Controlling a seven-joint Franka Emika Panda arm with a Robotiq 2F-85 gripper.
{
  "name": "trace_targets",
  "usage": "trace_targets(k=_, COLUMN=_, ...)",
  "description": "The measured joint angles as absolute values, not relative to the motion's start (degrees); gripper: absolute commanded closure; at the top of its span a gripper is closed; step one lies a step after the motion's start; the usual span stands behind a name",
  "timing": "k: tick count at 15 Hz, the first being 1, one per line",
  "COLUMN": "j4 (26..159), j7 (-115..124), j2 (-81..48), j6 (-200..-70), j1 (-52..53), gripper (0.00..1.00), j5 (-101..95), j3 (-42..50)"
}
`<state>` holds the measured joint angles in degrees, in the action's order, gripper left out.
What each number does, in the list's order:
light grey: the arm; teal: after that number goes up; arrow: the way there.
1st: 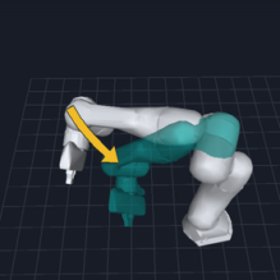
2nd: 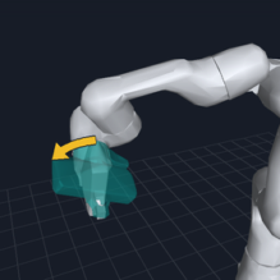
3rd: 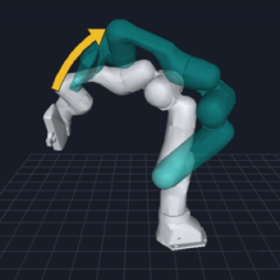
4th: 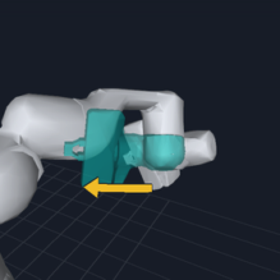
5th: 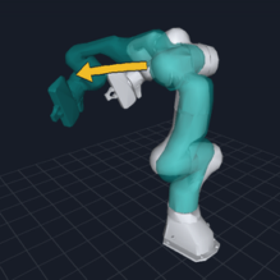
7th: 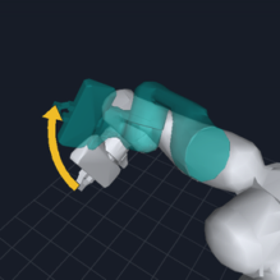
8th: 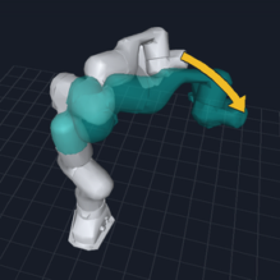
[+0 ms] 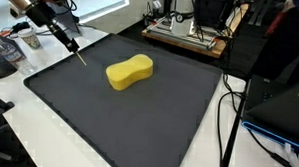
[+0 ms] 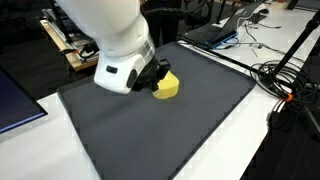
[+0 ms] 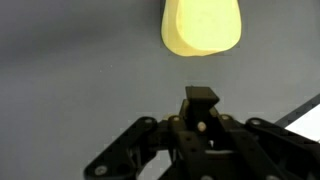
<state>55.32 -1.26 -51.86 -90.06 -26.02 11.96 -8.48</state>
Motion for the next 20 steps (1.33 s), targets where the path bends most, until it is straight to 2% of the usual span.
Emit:
trace_targets(k=9, j4=78.31, j7=-4.50, j2=-39.35, j6=-101.76, j1=-30.74, gripper=0.96, j5=16.28, j3=-8.50)
trace_targets(k=20, j4=108.65, j7=-19.73, j2=-22.40, j6=-107.29, j1=-28.34, gripper=0.96, j5=28.34, j3=1.89)
